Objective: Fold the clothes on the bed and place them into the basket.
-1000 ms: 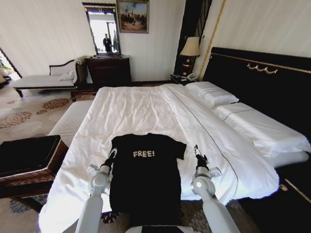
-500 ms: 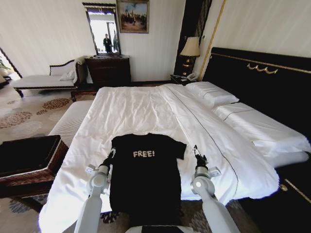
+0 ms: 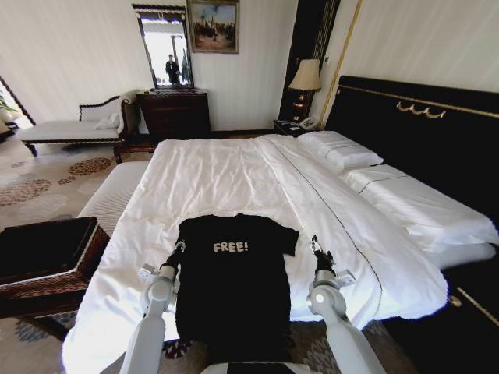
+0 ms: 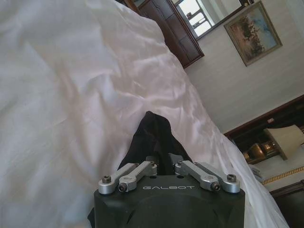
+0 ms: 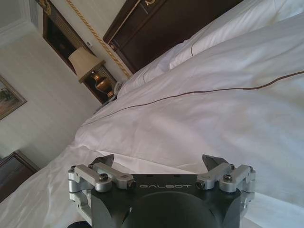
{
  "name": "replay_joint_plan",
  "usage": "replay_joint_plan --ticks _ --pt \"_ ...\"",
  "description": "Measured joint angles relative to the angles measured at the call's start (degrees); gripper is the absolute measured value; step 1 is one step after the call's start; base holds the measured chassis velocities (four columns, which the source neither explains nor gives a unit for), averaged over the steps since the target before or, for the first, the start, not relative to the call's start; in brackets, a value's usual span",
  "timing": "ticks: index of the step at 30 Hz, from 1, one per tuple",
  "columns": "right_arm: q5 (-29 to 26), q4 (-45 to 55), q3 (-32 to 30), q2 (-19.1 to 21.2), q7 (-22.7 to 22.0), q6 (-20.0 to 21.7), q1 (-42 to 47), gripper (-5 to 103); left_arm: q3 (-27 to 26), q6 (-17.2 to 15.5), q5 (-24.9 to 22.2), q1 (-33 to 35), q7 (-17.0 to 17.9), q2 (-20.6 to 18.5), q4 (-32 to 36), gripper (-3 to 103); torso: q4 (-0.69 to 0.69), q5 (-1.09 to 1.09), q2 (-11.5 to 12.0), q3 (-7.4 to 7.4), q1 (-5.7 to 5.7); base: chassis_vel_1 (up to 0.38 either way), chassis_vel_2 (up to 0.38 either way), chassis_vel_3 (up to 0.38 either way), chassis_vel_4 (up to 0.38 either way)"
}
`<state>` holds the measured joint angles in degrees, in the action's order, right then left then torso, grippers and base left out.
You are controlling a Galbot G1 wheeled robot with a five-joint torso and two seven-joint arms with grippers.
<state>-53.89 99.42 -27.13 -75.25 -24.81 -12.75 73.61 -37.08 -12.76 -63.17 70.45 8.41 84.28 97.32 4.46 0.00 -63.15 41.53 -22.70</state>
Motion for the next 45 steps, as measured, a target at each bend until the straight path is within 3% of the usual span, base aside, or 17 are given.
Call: replay_joint_plan --ticks 1,3,6,13,21,27,38,40,43,45 --pt "0.01 -0.02 0.02 -0.01 0.0 0.0 -0.03 100 -0.01 0.0 0.01 0.0 0.0 -0.03 0.0 14 0.0 0.0 0.0 0.0 0.0 0.0 0.0 0.0 0.0" --pt "0.11 -0.14 0.12 -0.06 -0.01 0.0 -0.08 100 -0.2 0.01 0.05 -0.02 -0.02 -0.14 0.0 3 0.0 0.0 0.0 0.0 0.0 0.0 0.0 0.0 0.0" --pt "0.17 -0.16 0.13 -0.06 -0.02 -0.01 -0.09 100 -0.51 0.01 0.03 -0.06 -0.04 -0.27 0.09 0 0.0 0.0 0.0 0.0 0.0 0.0 0.0 0.0 0.0" --pt "0.16 0.13 -0.08 0.27 -0.02 -0.04 0.02 100 -2.48 0.03 -0.02 -0.71 -0.72 -1.96 0.01 0 0.0 0.0 0.0 0.0 0.0 0.0 0.0 0.0 0.0" --pt "0.17 0.54 -0.22 0.38 0.0 -0.06 0.44 100 -2.96 0.03 0.45 -3.56 -1.66 -9.4 -3.61 0 0.0 -0.01 0.0 0.0 0.0 0.0 0.0 0.0 0.0" --pt "0.42 0.88 -0.17 0.2 0.0 -0.07 0.72 100 -3.32 -0.17 0.76 -4.75 -2.11 -12.92 -5.87 0 0.0 -0.01 0.0 0.0 0.0 0.0 0.0 0.0 0.0" --pt "1.64 0.93 0.33 -0.87 -0.45 0.42 0.34 100 -2.57 0.01 1.63 -5.73 -2.21 -13.83 -9.87 -3 0.0 -0.01 0.0 0.0 0.0 0.0 0.0 0.0 0.0" --pt "2.07 1.17 0.64 -1.34 -0.71 0.69 0.28 100 -2.74 0.5 1.35 -6.01 -2.04 -13.51 -10.74 7 0.01 -0.01 0.0 0.0 0.0 0.0 0.0 0.0 0.0" --pt "2.33 1.34 0.8 -1.65 -0.81 0.79 0.37 100 -3.25 0.95 1.28 -5.31 -2.03 -13.26 -10.83 12 0.02 0.02 0.0 0.0 0.0 0.0 0.0 0.0 0.0" --pt "2.58 1.34 0.79 -1.8 -0.82 0.8 0.56 100 -4.16 1.24 1.24 -3.45 -2.03 -12.45 -10.15 24 0.0 -0.01 0.0 0.0 0.0 0.0 0.0 0.0 0.0"
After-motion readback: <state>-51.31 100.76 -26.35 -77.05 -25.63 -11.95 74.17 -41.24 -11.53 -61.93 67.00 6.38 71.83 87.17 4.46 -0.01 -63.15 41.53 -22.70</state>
